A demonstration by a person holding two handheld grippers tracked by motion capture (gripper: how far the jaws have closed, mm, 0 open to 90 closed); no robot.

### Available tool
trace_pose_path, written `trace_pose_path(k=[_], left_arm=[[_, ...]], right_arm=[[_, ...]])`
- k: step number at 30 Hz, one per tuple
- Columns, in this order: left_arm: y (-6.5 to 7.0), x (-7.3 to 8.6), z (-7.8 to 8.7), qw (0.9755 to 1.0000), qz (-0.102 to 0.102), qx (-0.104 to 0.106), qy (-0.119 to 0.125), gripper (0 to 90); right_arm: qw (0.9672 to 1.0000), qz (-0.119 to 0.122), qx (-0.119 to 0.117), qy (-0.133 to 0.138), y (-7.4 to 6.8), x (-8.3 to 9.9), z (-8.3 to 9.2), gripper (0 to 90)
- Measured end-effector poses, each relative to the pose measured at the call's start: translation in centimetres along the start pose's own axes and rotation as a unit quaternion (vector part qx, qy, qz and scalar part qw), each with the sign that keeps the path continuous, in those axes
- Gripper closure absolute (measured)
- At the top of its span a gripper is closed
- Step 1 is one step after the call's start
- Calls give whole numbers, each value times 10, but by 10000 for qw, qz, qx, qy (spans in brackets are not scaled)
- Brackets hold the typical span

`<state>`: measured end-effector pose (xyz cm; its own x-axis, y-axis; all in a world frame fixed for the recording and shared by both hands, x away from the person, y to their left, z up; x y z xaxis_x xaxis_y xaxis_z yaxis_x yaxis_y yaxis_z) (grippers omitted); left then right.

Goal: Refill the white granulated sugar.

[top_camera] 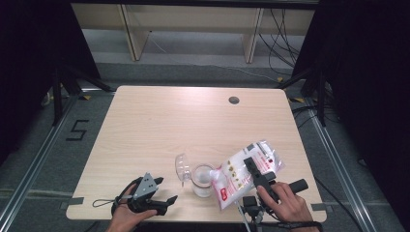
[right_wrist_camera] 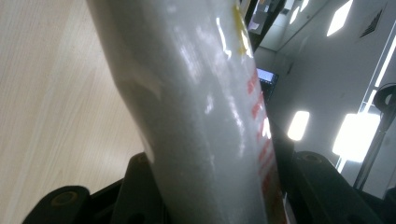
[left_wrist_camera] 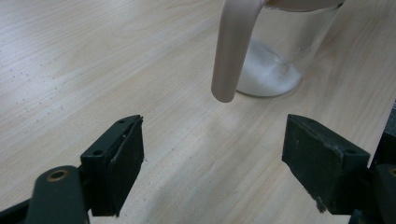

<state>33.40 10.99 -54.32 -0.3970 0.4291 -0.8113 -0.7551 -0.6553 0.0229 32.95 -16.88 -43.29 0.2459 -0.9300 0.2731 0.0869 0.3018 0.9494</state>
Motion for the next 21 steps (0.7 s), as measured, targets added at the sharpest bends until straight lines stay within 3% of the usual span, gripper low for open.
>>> trace_pose_path(k=[3, 5, 7, 8, 9, 10, 11, 15, 17, 19, 21], left_arm=[[3, 0, -1, 9999, 148, 65, 40, 204], [3, 0, -1, 9999, 128, 62, 40, 204], [2, 0, -1, 9999, 140, 18, 25, 204], [3, 0, -2, 9998, 175, 55, 66, 204], [3, 0, -2, 9998, 175, 55, 66, 204], [3, 0, -2, 9998, 182, 48, 69, 204], [2, 0, -2, 9998, 187, 47, 64, 204], [2, 0, -1, 9998, 188, 33, 58, 204], [2, 0, -2, 9998, 184, 19, 37, 204], [2, 0, -2, 9998, 213, 40, 38, 204], [2, 0, -2, 9998, 212, 28, 30, 204]], right_arm=[[10000, 24, 1, 54, 0, -3, 0, 616], [9999, 60, 5, 90, 0, -6, -1, 617], [9999, -84, -17, 83, -2, -9, -1, 618], [9997, 111, 72, 216, 2, -12, -3, 619], [9997, 111, 72, 216, 2, -12, -3, 619], [9999, -142, 16, 98, -3, -11, -2, 619], [9998, 103, 35, 189, 1, -14, -3, 620], [9999, -93, 45, 134, -1, -14, -4, 621], [9998, -21, 52, 173, 0, -15, -5, 621], [9999, -114, 51, 112, -1, -14, -6, 622], [9999, -4, 56, 98, 0, -12, -6, 622]])
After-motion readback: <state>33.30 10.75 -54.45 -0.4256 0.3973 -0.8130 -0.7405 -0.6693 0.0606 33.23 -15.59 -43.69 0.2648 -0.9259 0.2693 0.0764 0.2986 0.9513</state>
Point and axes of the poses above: each handheld gripper's, and its own axes: z roughly backward along the jaws, x roughly out of its underside, y roughly to its right, the point moved 7 cm from there along -z, roughly forward along the jaws, and after that the axes turned 2 degrees about -y, right-handed, at the moved point
